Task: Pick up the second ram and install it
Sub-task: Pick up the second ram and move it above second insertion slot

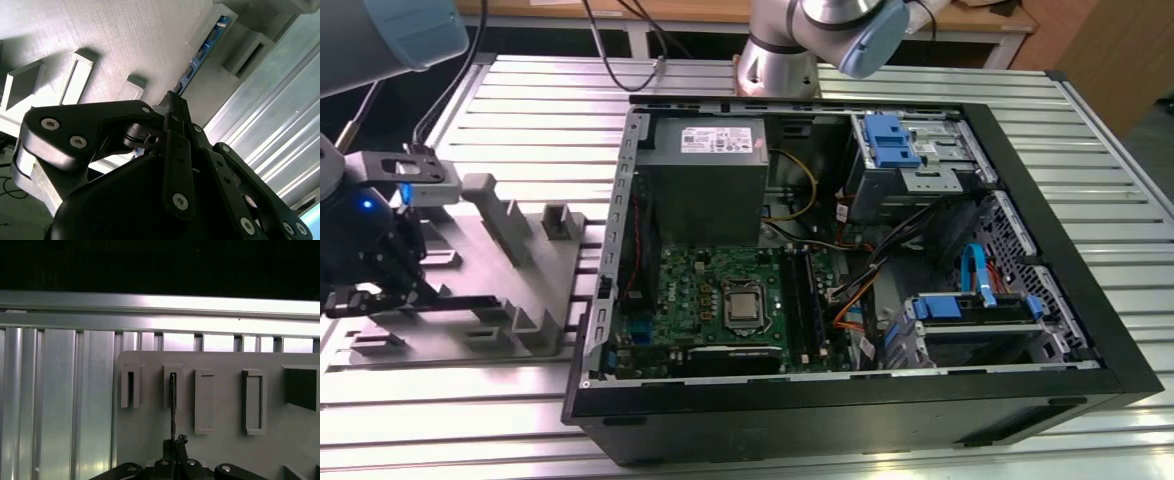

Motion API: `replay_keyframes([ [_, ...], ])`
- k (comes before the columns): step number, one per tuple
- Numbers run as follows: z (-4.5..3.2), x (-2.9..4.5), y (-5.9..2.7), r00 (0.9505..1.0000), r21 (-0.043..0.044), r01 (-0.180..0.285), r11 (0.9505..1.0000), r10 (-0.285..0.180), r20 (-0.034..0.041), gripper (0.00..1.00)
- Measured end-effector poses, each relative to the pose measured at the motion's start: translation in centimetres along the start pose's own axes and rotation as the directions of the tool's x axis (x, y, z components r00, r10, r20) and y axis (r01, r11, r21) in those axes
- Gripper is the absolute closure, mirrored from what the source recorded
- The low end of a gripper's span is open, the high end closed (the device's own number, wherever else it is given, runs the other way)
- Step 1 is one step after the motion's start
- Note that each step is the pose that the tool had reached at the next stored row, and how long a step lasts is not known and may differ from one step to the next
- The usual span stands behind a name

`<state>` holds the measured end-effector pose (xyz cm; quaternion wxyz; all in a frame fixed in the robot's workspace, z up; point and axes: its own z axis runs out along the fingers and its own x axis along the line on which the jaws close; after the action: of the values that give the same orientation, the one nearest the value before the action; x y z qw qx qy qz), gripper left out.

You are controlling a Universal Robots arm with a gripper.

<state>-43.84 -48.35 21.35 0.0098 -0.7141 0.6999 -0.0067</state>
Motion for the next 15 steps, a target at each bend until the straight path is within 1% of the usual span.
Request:
replay_keyframes([
  [10, -2.18, -0.01, -0.05, 1.0000, 0.0001, 0.000, 1.0000, 0.000, 0.0001, 0.89],
  [15, -3.59, -0.01, -0.08, 1.0000, -0.0001, 0.000, 1.0000, 0.000, -0.0001, 0.89],
])
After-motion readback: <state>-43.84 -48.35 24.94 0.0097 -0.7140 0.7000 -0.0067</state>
